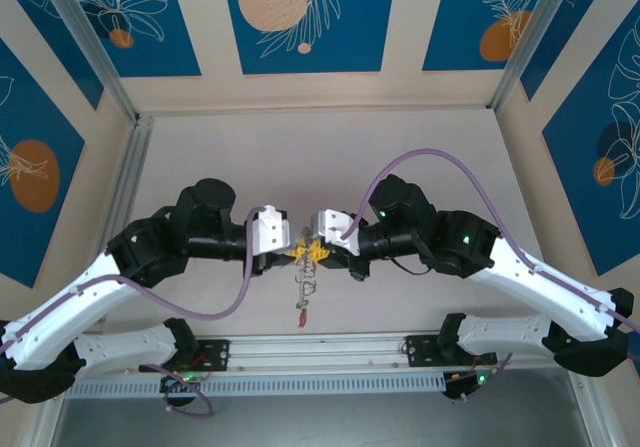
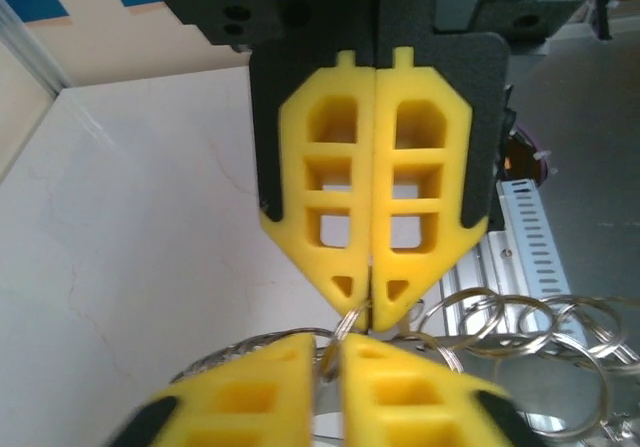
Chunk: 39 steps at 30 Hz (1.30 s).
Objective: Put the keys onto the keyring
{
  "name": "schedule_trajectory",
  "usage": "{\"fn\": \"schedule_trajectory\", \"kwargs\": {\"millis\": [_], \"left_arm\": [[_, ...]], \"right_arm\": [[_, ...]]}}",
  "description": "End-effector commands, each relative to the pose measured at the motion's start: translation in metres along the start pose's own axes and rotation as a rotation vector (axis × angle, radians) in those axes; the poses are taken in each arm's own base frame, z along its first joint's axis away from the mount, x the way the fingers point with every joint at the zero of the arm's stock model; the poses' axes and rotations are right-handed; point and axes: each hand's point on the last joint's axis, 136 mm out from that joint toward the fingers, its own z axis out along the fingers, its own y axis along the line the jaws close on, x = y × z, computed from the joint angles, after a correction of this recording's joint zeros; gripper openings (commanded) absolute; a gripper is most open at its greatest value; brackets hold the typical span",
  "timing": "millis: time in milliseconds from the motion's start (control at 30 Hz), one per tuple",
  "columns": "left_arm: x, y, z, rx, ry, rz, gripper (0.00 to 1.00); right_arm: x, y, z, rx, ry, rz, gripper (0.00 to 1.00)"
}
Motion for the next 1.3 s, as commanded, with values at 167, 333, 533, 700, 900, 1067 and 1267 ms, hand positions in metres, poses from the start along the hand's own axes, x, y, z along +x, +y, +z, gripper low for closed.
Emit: {"fn": "schedule_trajectory", "kwargs": {"millis": [167, 333, 533, 700, 900, 1067, 1267], "left_arm": [[-0.010, -0.010, -0.001, 0.041, -0.090, 0.006, 0.00], [-0.028, -0.017, -0.007, 0.051, -0.277, -0.014, 0.00], [-0.038, -0.018, -0.015, 0.029, -0.432, -0.026, 0.00], [-0.041, -0.019, -0.017, 0.029, -0.497, -0.040, 0.00], [-0.044, -0.018, -0.021, 0.017, -0.573, -0.048, 0.00], [-0.044, -0.016, -0.023, 0.004, -0.607, -0.050, 0.00], [-0.044, -0.016, -0.029, -0.008, -0.627, -0.036, 0.00]], "right_arm": [[-0.027, 0.002, -0.014, 0.005, -0.093, -0.042, 0.00], [-0.025, 0.001, -0.015, 0.019, -0.121, -0.018, 0.06], [-0.023, 0.004, -0.016, 0.012, -0.145, 0.000, 0.12], [-0.021, 0.003, -0.015, 0.020, -0.148, 0.007, 0.15], [-0.018, 0.002, -0.014, 0.031, -0.151, 0.017, 0.17], [-0.015, 0.000, -0.017, 0.055, -0.153, 0.023, 0.18], [-0.015, -0.002, -0.028, 0.093, -0.197, 0.038, 0.29]]}}
